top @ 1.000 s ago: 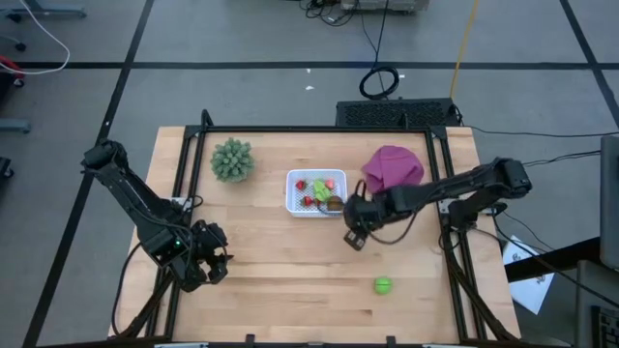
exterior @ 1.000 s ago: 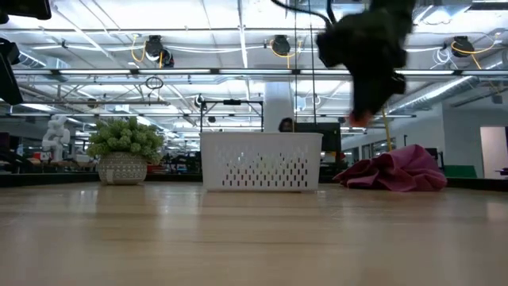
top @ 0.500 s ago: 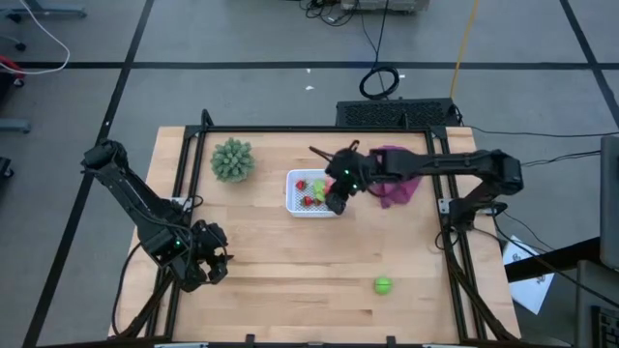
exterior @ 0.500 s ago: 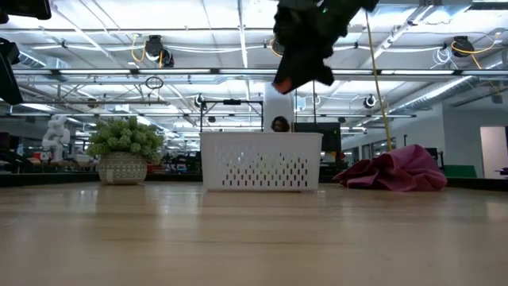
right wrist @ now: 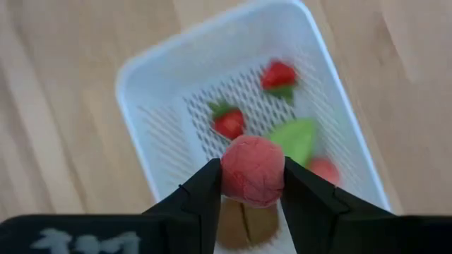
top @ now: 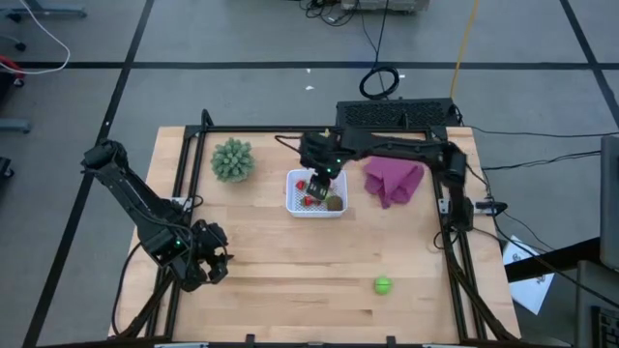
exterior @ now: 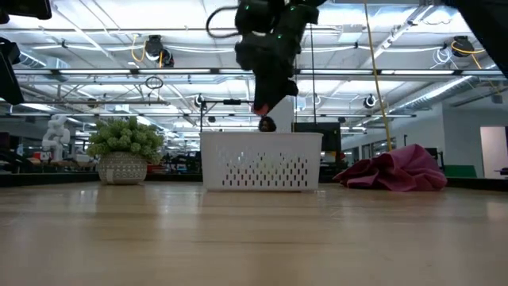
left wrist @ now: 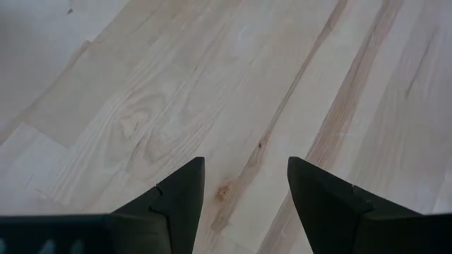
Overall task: Pick and placing Produce into tupperware
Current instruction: Put the pink peach into the white bin
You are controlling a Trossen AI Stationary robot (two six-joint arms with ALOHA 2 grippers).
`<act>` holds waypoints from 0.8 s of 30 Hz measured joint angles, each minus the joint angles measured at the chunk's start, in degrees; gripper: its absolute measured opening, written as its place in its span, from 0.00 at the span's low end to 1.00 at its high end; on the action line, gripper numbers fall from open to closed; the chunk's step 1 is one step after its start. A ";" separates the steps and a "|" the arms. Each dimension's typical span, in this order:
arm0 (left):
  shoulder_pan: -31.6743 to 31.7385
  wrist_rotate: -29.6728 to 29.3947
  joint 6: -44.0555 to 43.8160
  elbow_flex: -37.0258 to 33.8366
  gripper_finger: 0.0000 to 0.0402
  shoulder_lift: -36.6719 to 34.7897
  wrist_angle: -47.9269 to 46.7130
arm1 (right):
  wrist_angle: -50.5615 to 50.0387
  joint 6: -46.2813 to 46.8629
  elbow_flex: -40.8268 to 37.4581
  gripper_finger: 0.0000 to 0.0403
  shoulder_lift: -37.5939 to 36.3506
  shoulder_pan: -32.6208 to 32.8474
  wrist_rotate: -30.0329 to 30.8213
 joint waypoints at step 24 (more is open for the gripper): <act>0.00 -0.33 2.60 0.00 0.52 0.00 -0.06 | -3.83 -4.70 3.32 0.30 8.31 -2.41 0.73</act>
